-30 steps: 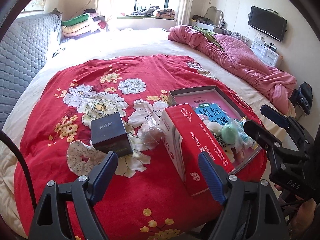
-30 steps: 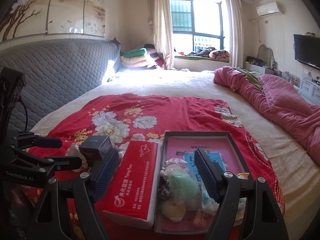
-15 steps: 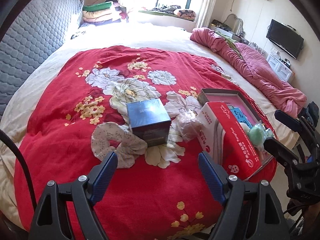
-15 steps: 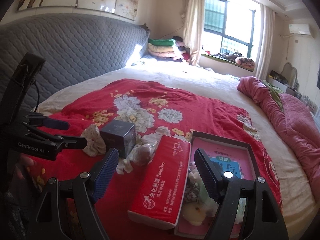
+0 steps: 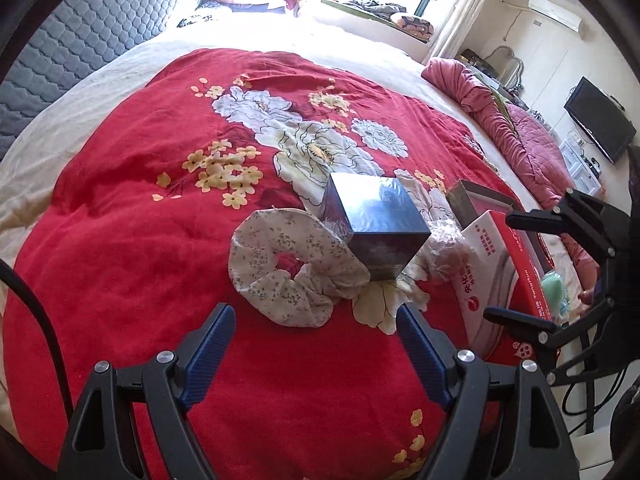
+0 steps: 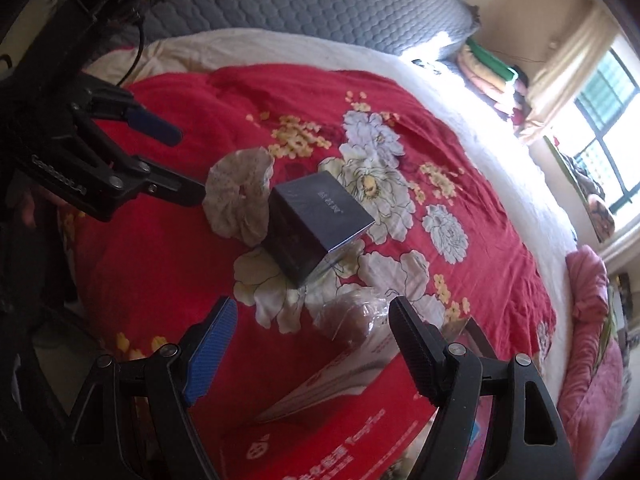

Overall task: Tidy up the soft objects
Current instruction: 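Grasp the floral scrunchie with the left tool while the right tool grasps the plastic-wrapped ball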

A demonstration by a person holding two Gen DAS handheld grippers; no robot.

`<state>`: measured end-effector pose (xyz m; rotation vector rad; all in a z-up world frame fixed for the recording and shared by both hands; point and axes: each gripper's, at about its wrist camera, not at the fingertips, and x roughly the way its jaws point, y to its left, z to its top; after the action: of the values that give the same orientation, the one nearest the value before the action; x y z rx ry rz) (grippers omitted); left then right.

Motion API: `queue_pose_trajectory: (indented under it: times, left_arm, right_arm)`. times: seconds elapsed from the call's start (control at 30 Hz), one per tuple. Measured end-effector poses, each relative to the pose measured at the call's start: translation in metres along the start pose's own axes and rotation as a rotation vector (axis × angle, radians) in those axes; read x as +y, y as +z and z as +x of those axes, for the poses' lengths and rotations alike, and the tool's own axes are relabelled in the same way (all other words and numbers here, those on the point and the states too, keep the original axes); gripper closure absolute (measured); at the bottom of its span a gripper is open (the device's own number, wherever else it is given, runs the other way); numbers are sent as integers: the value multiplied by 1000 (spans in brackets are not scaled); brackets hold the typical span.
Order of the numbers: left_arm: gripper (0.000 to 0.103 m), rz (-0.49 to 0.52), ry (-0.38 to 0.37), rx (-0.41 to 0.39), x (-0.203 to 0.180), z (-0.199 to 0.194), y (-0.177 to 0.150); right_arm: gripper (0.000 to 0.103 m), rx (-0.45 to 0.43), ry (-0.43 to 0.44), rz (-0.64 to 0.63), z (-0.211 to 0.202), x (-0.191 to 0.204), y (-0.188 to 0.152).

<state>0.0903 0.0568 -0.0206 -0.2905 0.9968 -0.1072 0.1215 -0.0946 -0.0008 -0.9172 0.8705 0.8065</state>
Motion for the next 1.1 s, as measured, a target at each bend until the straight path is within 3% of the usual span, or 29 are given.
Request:
queue_pose_trajectory:
  times: [0.2, 0.5, 0.7, 0.9, 1.03, 1.1]
  left_arm:
    - [21, -48, -22, 54, 18, 25, -1]
    - [21, -89, -9, 66, 32, 50, 5]
    - [20, -86, 5, 65, 34, 65, 7]
    - [20, -78, -3, 24, 36, 70, 12]
    - [20, -53, -1, 7, 34, 72, 13]
    - [34, -44, 0, -2, 34, 72, 14]
  right_arm:
    - [24, 159, 36, -165, 47, -14, 12]
    - [24, 380, 32, -402, 106, -14, 10]
    - [26, 419, 23, -381, 128, -25, 11]
    - [35, 390, 45, -338, 128, -30, 11]
    - [37, 326, 67, -248, 116, -35, 15]
    - [37, 289, 74, -195, 108, -40, 17]
